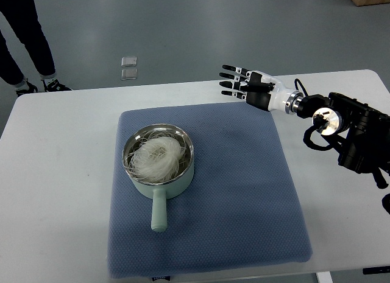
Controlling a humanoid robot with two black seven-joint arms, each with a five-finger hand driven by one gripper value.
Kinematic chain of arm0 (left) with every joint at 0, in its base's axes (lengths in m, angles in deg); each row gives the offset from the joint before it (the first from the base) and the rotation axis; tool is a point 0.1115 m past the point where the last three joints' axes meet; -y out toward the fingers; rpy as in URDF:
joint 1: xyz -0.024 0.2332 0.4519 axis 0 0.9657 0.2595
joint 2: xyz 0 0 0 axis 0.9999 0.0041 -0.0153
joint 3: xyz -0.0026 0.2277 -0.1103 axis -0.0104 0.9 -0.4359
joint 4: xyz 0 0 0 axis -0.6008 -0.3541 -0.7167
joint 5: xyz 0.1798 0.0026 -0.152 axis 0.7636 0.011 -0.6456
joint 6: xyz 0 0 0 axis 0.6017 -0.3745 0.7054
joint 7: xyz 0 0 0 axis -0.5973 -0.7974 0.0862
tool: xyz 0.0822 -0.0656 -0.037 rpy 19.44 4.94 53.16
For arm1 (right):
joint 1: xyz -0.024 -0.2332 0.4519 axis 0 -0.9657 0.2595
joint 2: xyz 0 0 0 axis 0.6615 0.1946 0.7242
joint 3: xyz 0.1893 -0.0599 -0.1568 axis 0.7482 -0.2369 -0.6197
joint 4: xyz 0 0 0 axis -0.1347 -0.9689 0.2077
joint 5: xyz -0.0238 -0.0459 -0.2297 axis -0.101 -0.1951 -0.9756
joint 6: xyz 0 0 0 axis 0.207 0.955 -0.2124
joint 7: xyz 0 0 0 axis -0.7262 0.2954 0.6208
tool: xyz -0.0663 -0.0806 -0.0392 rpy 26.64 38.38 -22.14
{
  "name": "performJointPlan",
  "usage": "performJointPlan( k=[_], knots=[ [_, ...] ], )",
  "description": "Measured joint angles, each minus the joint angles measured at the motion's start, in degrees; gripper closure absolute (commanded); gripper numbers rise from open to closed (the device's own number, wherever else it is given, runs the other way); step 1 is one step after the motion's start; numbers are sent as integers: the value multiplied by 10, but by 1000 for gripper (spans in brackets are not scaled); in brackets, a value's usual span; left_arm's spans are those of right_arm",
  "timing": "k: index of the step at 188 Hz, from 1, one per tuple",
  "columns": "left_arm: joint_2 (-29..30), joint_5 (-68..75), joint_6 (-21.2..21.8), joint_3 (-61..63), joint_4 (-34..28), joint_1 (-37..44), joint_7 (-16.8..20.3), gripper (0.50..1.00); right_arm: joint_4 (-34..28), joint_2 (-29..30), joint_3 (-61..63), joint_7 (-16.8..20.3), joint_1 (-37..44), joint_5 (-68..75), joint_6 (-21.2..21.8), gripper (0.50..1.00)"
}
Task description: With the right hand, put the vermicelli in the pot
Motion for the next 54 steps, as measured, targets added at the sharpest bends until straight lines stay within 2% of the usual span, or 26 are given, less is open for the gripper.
performJointPlan(
  k=[54],
  knots=[
    [0, 0, 0, 0, 0, 0, 0, 500, 0, -1, 0, 0, -10, 0, 6, 572]
  ],
)
